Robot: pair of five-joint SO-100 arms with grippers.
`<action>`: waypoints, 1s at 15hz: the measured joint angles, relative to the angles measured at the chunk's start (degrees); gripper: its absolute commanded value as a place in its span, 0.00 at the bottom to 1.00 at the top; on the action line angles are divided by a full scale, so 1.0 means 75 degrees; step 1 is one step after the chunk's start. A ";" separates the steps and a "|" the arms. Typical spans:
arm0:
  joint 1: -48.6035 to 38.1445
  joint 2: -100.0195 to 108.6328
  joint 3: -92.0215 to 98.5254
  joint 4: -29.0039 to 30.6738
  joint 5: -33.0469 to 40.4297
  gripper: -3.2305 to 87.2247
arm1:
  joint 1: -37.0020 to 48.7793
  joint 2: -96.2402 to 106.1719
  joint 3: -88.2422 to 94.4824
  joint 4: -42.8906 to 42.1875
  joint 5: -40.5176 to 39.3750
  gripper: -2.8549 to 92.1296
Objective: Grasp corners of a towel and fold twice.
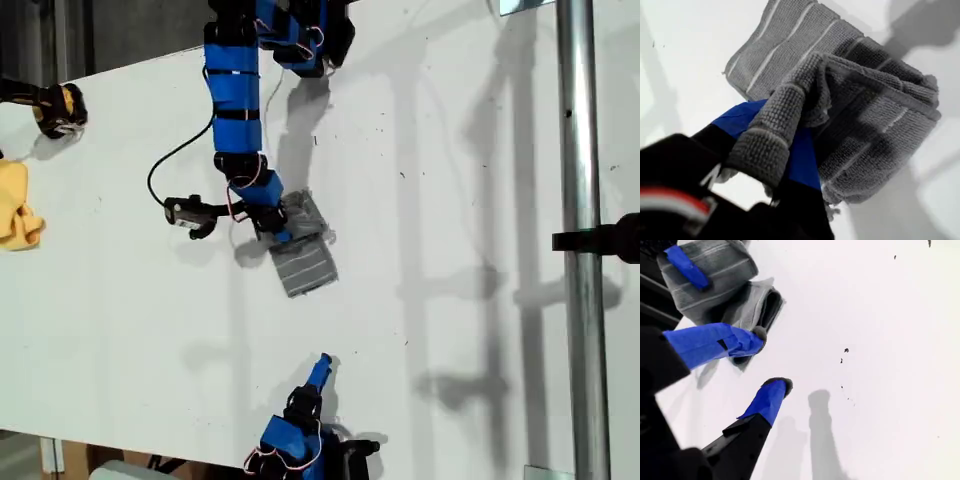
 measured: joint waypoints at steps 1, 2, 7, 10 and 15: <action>0.0000 0.0000 0.0000 0.0000 -0.0012 0.20 | 0.0000 -0.0621 -0.0352 -0.0246 0.0000 0.03; 0.0000 0.0000 0.0000 -0.0012 -0.0012 0.20 | -0.0023 -0.1148 -0.0645 -0.0480 0.0059 0.03; 0.0000 0.0000 0.0000 -0.0023 -0.0059 0.20 | -0.0047 -0.2824 -0.2320 -0.0223 0.0117 0.47; 0.0000 0.0000 0.0000 -0.0023 -0.0070 0.20 | -0.0211 -0.2789 -0.3223 0.0691 -0.0352 0.50; 0.0000 0.0000 0.0082 -0.0023 -0.0270 0.23 | -0.0281 0.0023 -0.2918 0.0926 -0.0855 0.20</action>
